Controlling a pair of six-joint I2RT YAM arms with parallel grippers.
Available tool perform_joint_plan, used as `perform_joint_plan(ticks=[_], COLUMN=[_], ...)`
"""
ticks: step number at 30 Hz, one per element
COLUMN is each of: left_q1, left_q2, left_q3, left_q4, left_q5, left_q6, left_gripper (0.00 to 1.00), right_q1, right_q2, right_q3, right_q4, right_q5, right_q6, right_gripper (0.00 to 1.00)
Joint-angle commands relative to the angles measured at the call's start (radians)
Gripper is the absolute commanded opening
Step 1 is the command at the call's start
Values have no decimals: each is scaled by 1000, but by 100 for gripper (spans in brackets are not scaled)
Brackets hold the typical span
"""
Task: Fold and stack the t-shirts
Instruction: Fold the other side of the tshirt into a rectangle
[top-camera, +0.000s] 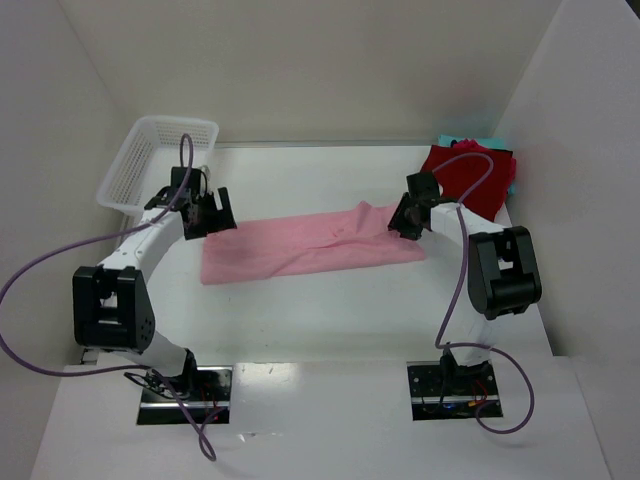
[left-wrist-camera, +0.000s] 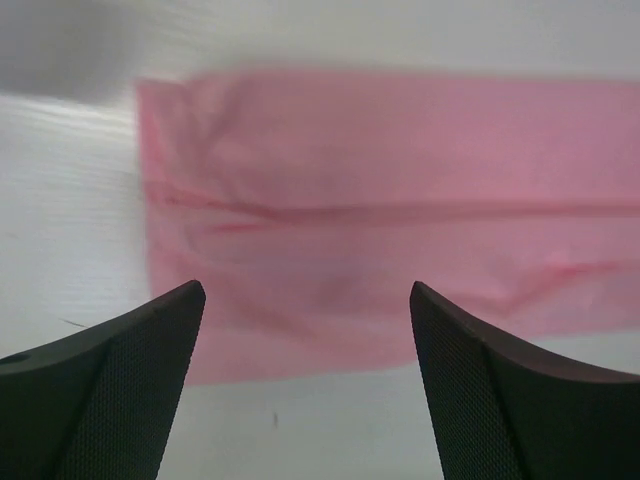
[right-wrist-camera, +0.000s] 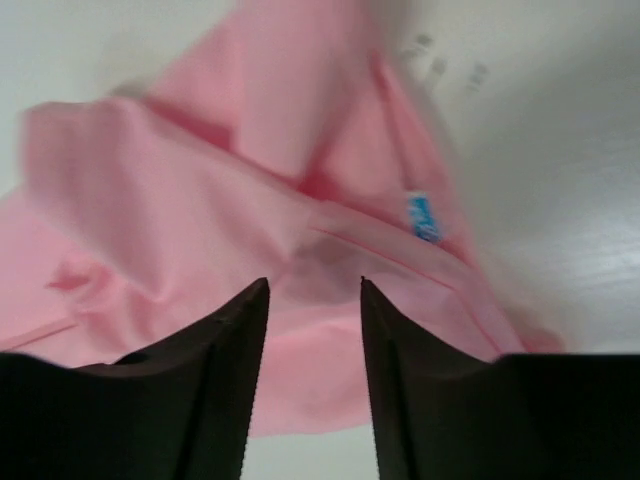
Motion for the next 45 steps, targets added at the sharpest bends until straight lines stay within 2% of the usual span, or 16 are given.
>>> perform_joint_plan(ticks=[1,4,7,11,16,22,31,32,37,45], left_q1=[-50,-98,-152,-190,-199,-221,-253,-253,-253,-253], left_q2=[-84,-57,-35,15,48,103,154,154,172,181], left_q3=[-76,-85,-85,-85,-73,-50,-50,-50,-59,-69], left_q4=[55,55,66,78,69,60,51,51,41,32], left_q5=[274,274,274,212,113,74,13,4,4,-6], left_q6=[71,71,71,61,42,31,10,10,1,1], left_gripper=[91,91,91,91,92,95,96,96,96,97], right_q1=[26,65,108,151,174,174,174,174,174,174], right_q2=[-47,-36,-13,105,194,274,292,292,311,337], right_q3=[92,137,189,258,326,364,386,396,416,452], right_q4=[169,193,194,161,105,31,31,31,49,60], right_q5=[-121,-141,-166,-146,-83,-40,24,34,74,74], right_q6=[-75,-112,-149,-180,-171,-171,-140,-131,-131,-131], right_gripper=[50,51,59,61,54,48,29,24,16,16])
